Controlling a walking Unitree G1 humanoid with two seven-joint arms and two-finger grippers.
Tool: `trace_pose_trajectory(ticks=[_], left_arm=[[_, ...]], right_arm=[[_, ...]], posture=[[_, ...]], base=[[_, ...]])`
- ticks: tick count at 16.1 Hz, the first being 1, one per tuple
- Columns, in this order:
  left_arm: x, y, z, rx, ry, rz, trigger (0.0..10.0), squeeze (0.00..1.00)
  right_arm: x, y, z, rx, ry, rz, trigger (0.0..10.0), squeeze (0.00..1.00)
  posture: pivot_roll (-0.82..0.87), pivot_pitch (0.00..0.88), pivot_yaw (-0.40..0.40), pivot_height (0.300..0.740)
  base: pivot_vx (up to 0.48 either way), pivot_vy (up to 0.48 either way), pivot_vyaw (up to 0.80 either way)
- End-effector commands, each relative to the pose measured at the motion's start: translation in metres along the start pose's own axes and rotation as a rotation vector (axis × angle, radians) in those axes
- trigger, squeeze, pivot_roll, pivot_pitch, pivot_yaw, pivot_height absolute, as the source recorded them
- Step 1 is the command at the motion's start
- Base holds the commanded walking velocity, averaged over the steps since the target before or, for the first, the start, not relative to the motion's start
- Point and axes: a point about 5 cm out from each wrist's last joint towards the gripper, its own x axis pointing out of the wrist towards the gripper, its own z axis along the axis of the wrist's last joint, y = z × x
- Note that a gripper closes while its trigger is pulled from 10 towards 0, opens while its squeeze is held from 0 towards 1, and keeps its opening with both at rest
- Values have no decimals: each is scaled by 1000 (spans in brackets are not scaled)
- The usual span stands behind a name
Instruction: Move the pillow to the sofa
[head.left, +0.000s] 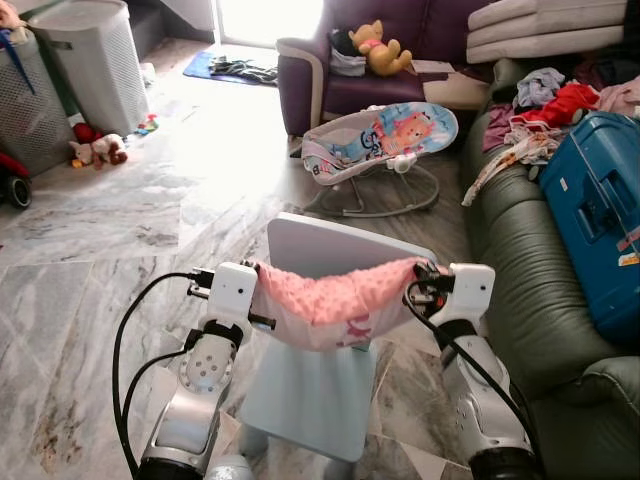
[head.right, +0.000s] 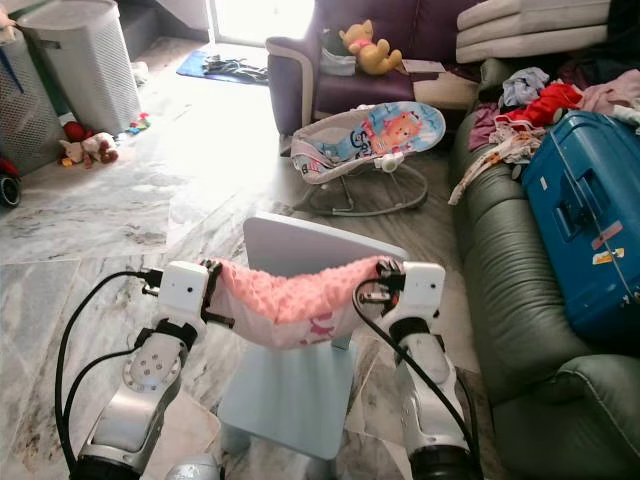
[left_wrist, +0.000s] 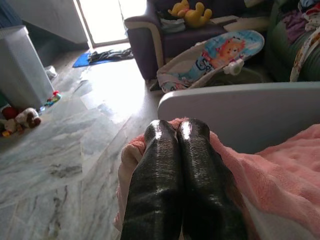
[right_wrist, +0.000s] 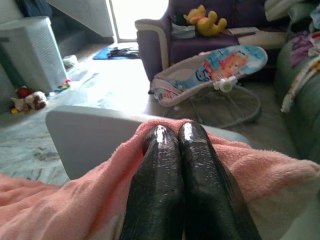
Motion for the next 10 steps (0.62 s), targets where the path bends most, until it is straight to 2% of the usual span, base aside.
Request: trace_pose_trajectory(ticks=[1,5,10], left_arm=[[3,-1,9,-11,-28,-13,10000,0],[3,-1,9,-24,-19,-8,10000,0],[5,-4,9,-36,-9,-11,10000,0]], right_arm=[[2,-2,6,-1,-18,-6,10000,0],[4,-8,9,-7,-14,-28,10000,0],[6,-11,9,-12,-12,-44,10000,0]], posture=[[44,0,-33,740],[44,0,-35,740],[38,0,-30,740]], base=[[0,0,0],[0,0,0],[-274,0,0]])
